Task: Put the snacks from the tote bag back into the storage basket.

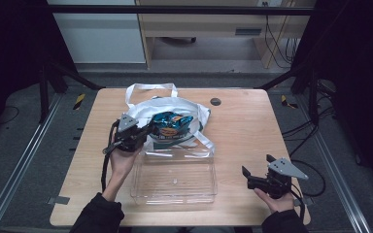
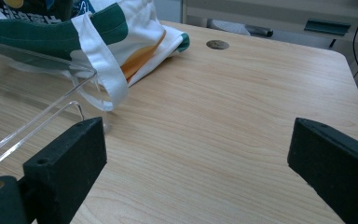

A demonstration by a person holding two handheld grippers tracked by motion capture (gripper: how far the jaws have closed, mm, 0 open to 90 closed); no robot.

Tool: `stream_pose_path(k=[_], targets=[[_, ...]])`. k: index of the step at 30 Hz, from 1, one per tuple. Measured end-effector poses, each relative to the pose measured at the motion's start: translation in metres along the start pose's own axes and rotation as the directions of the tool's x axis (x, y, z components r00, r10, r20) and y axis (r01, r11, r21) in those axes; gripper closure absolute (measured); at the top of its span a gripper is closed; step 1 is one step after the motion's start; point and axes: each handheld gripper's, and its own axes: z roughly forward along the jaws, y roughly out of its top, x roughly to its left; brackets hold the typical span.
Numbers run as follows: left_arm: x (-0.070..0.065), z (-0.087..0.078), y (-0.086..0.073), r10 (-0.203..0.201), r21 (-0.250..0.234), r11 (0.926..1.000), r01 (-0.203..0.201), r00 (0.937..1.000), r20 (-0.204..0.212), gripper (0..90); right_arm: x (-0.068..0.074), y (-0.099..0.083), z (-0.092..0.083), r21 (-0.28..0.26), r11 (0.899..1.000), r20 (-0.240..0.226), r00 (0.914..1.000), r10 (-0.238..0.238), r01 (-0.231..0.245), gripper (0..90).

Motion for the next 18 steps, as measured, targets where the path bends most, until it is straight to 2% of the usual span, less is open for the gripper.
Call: stream_pose_path(k=[9,11,12,13,16,17,18], targets=[[-0.0019,-0.0017,-0.0018,0.003,-0.002,1.0000,-0.003,1.0000,0.003,87.8,0.0000,0.0002,-0.0002,0.001,1.000,0.000,1.0000,0.004,-0.004,4.9],[-0.0007,-0.0018,-0.0018,-0.012,-0.011,0.9999,0.012,0.9998,0.015,82.6,0.0000,0.0001,-0.0002,0.001,1.000,0.000,1.0000,0.004,-0.004,4.9],[-0.0007,-0.0018,-0.0018,-0.012,-0.011,0.9999,0.012,0.9998,0.015,76.7,0.0000,0.0001,-0.0002,0.001,1.000,0.000,1.0000,0.004,-0.004,4.9],[0.0003,-0.0023,-0.0011,-0.014,-0.033,0.9994,0.015,0.9998,0.017,72.3,-0.0001,0.0001,-0.0003,0.000,1.000,-0.001,1.0000,0.003,-0.003,4.9],[0.0011,-0.0025,0.0005,-0.008,-0.037,0.9993,0.009,0.9999,0.012,68.8,0.0000,0.0002,-0.0003,0.001,1.000,0.000,1.0000,0.005,-0.005,4.9],[0.0010,-0.0021,0.0021,0.002,-0.044,0.9991,-0.001,0.9999,0.012,62.9,-0.0003,0.0000,0.0000,0.000,1.000,0.001,1.0000,0.000,0.000,4.9],[0.0010,-0.0021,0.0021,0.002,-0.044,0.9991,-0.001,0.9999,0.012,61.3,-0.0003,0.0000,0.0000,0.000,1.000,0.001,1.0000,0.000,0.000,4.9]])
